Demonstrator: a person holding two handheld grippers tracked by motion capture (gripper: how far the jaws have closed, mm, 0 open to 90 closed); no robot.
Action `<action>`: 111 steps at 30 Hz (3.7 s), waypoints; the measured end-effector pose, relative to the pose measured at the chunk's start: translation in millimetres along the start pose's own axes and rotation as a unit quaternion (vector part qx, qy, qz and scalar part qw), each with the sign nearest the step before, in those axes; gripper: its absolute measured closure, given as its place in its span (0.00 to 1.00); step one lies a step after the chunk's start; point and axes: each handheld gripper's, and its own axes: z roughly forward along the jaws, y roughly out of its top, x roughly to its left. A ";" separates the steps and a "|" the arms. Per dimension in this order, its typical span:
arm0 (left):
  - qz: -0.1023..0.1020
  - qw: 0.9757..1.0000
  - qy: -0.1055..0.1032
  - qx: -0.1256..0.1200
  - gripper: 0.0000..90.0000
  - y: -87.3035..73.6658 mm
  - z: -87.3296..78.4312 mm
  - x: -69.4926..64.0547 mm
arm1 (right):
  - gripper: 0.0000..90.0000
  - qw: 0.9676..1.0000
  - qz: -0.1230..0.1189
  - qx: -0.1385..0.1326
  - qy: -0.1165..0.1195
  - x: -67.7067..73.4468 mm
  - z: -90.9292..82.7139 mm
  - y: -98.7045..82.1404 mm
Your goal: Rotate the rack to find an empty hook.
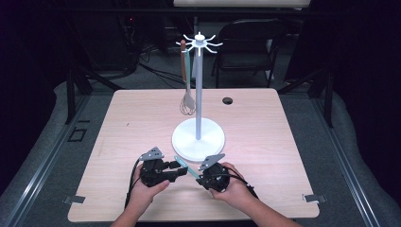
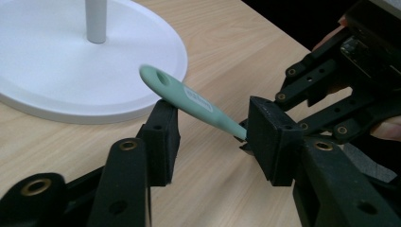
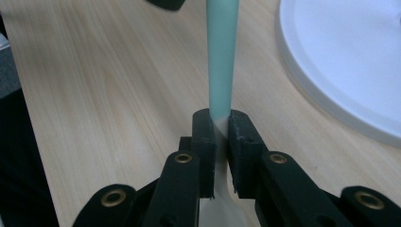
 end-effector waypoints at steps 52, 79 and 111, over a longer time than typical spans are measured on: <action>0.070 0.994 -0.032 0.077 0.94 43.4 20.0 -8.4 | 0.80 0.995 0.043 -0.080 -0.030 -9.9 -23.4 -29.0; 0.088 0.992 -0.049 0.070 0.94 68.8 30.4 -7.6 | 0.78 0.987 0.103 -0.117 -0.045 -29.4 -39.8 -64.4; 0.145 0.989 -0.025 0.016 0.94 194.2 -39.4 -27.0 | 0.67 0.985 0.122 -0.099 -0.067 -39.9 -37.7 -71.7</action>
